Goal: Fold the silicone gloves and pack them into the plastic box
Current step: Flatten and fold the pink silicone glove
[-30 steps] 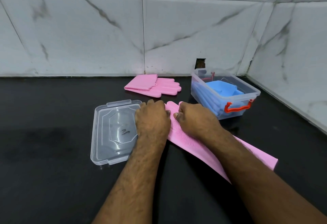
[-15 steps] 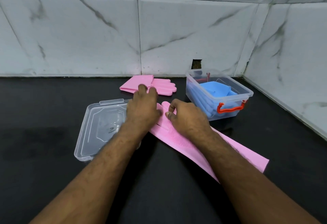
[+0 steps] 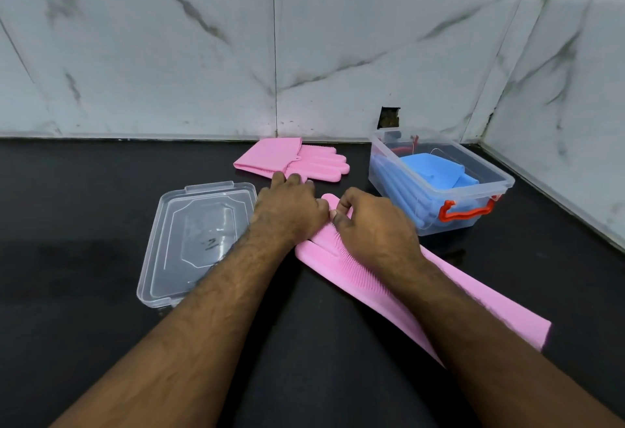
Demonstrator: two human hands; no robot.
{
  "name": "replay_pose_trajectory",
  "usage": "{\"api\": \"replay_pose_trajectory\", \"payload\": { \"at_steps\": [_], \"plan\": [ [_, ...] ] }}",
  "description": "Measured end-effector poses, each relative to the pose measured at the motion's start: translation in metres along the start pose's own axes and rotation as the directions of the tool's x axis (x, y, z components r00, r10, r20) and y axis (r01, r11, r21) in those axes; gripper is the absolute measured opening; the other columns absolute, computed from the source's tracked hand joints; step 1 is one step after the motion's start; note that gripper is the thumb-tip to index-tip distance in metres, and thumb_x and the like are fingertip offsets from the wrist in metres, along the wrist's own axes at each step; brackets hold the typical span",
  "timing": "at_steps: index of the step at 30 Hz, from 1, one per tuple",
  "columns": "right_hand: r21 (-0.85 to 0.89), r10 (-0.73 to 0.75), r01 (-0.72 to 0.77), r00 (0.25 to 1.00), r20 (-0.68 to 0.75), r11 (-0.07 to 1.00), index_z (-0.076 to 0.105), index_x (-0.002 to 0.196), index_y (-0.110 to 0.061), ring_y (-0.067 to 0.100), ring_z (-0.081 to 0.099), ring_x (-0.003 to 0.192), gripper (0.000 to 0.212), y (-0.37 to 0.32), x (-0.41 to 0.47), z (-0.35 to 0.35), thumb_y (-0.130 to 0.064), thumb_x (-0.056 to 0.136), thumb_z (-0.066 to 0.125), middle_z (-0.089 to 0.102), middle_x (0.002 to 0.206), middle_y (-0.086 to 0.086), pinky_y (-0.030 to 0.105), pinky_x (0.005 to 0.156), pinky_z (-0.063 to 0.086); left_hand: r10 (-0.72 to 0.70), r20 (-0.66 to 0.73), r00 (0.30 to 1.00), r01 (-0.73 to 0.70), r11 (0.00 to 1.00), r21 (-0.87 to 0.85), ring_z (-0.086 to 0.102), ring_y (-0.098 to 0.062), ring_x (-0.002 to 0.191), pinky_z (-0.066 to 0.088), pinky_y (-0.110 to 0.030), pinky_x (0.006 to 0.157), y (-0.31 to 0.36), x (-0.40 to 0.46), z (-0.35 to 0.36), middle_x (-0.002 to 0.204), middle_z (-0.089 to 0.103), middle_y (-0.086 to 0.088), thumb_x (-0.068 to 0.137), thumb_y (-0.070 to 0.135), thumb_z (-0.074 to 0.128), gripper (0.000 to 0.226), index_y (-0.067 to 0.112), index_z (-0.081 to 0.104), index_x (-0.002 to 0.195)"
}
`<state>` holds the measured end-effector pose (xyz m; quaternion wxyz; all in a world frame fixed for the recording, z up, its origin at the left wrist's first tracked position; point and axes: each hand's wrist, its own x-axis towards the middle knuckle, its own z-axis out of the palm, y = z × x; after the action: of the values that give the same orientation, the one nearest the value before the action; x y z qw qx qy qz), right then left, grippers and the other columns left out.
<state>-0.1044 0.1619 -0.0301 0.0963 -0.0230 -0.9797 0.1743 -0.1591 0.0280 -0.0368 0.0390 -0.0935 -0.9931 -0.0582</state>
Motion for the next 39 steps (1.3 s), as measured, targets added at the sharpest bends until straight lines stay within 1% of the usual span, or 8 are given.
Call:
{"api": "replay_pose_trajectory", "payload": {
  "at_steps": [7, 11, 14, 21, 26, 30, 34, 39],
  "plan": [
    [0.027, -0.014, 0.013, 1.000, 0.013, 1.000, 0.061, 0.105, -0.030, 0.011, 0.060, 0.082, 0.017, 0.000, -0.004, -0.002, -0.046, 0.100, 0.059, 0.064, 0.090, -0.007, 0.031, 0.074, 0.051, 0.010, -0.107, 0.994, -0.031, 0.979, -0.199, 0.059, -0.040, 0.112, 0.048, -0.045, 0.097, -0.005, 0.006, -0.010, 0.121, 0.062, -0.027, 0.104, 0.022, 0.037, 0.043, -0.006, 0.069, 0.111],
    [0.019, -0.034, 0.034, 0.999, 0.014, 0.999, 0.060, 0.107, -0.029, 0.012, 0.061, 0.084, 0.019, 0.000, -0.003, -0.007, -0.047, 0.100, 0.059, 0.065, 0.092, -0.007, 0.031, 0.073, 0.050, -0.013, -0.167, 0.986, -0.023, 0.977, -0.210, 0.060, -0.038, 0.110, 0.051, -0.048, 0.092, -0.013, 0.012, -0.013, 0.120, 0.062, -0.021, 0.103, 0.015, 0.050, 0.027, 0.002, 0.059, 0.126],
    [0.009, -0.031, 0.030, 0.999, 0.017, 0.999, 0.061, 0.108, -0.029, 0.013, 0.061, 0.087, 0.020, 0.001, -0.003, -0.007, -0.047, 0.100, 0.059, 0.066, 0.096, -0.006, 0.033, 0.076, 0.052, -0.040, -0.143, 0.989, 0.010, 0.980, -0.201, 0.061, -0.041, 0.112, 0.052, -0.053, 0.090, -0.016, 0.017, -0.007, 0.122, 0.061, -0.021, 0.102, 0.017, 0.058, 0.041, 0.007, 0.047, 0.139],
    [0.004, -0.023, 0.022, 1.000, 0.002, 1.000, 0.061, 0.109, -0.028, 0.013, 0.062, 0.087, 0.021, 0.003, -0.003, -0.003, -0.047, 0.100, 0.059, 0.068, 0.100, -0.005, 0.032, 0.076, 0.053, -0.088, -0.204, 0.975, 0.075, 0.995, -0.071, 0.065, -0.039, 0.105, 0.050, -0.045, 0.081, -0.015, 0.016, -0.006, 0.121, 0.058, -0.015, 0.099, 0.009, 0.054, 0.025, 0.009, 0.066, 0.121],
    [0.004, -0.044, 0.044, 0.999, -0.024, 0.999, 0.062, 0.110, -0.027, 0.013, 0.062, 0.083, 0.024, 0.002, -0.005, -0.002, -0.049, 0.100, 0.058, 0.068, 0.096, -0.006, 0.032, 0.073, 0.053, -0.200, -0.644, 0.738, -0.037, 0.942, -0.335, 0.061, -0.038, 0.097, 0.043, -0.045, 0.070, -0.013, 0.002, -0.047, 0.118, 0.054, -0.016, 0.104, 0.016, 0.050, 0.018, 0.006, 0.060, 0.114],
    [0.059, -0.065, 0.068, 0.997, -0.045, 0.996, 0.056, 0.125, -0.026, 0.018, 0.066, 0.092, 0.046, 0.003, -0.006, -0.003, -0.062, 0.095, 0.056, 0.072, 0.106, -0.003, 0.038, 0.082, 0.057, -0.352, -0.712, 0.607, -0.208, 0.794, -0.571, 0.059, -0.035, 0.097, 0.042, -0.040, 0.077, 0.002, -0.011, -0.089, 0.108, 0.062, -0.013, 0.106, 0.016, 0.038, 0.024, 0.002, 0.055, 0.116],
    [0.250, -0.144, 0.166, 0.984, -0.102, 0.954, 0.037, 0.150, -0.024, 0.019, 0.067, 0.099, 0.079, -0.004, -0.010, -0.007, -0.067, 0.089, 0.060, 0.070, 0.110, -0.001, 0.041, 0.084, 0.056, -0.354, -0.673, 0.649, -0.256, 0.732, -0.631, 0.057, -0.029, 0.082, 0.039, -0.033, 0.067, 0.019, -0.021, -0.114, 0.092, 0.061, -0.001, 0.107, 0.022, 0.035, 0.025, 0.007, 0.053, 0.115],
    [0.491, -0.294, 0.361, 0.932, -0.210, 0.793, 0.050, 0.132, -0.007, 0.019, 0.060, 0.096, 0.052, -0.009, -0.010, -0.011, -0.030, 0.087, 0.066, 0.059, 0.113, 0.010, 0.028, 0.083, 0.052, -0.285, -0.623, 0.728, -0.342, 0.637, -0.691, 0.060, -0.020, 0.089, 0.046, -0.032, 0.075, 0.029, -0.032, -0.123, 0.088, 0.058, 0.008, 0.109, 0.022, 0.036, 0.023, 0.010, 0.056, 0.107]
  ]
}}
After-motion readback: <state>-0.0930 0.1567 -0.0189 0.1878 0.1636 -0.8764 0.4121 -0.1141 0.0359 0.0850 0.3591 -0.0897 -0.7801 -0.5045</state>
